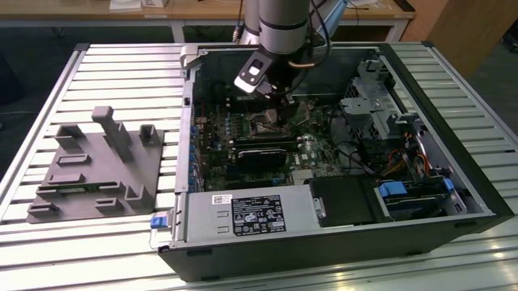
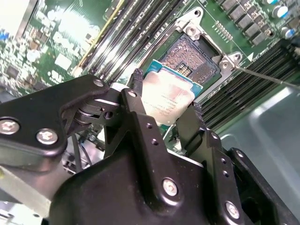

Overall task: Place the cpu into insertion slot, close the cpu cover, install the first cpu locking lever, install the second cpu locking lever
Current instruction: 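Place the cpu into insertion slot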

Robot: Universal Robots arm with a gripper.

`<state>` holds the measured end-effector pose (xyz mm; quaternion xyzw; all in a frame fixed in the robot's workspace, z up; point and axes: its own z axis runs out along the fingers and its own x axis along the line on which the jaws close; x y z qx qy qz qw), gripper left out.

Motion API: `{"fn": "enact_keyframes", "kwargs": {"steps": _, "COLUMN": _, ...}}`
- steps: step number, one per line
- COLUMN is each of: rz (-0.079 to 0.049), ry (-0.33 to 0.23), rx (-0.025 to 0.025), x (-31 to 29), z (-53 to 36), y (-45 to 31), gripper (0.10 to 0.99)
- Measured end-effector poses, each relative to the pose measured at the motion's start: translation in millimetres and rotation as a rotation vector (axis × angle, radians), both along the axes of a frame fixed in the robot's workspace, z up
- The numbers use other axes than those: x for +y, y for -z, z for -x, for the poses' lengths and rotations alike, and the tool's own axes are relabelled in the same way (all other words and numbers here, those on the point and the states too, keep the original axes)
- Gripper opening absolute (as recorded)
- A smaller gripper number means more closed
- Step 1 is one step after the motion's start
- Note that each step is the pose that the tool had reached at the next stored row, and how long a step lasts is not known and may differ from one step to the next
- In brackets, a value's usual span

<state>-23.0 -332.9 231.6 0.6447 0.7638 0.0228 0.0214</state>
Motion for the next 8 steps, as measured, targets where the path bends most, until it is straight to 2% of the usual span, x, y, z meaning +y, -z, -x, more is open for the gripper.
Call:
{"fn": "enact_keyframes", "kwargs": {"steps": 3, "rz": 0.0, "ry": 0.041, "rx": 0.0001, "x": 0.1, "z": 0.7, "y": 1.1, "gripper": 0.537}}
{"fn": "enact_keyframes", "kwargs": {"steps": 8, "rz": 0.0, "ry": 0.059, "rx": 0.0, "x": 2.8, "z": 2.5, "y": 2.6, "gripper": 0.537}}
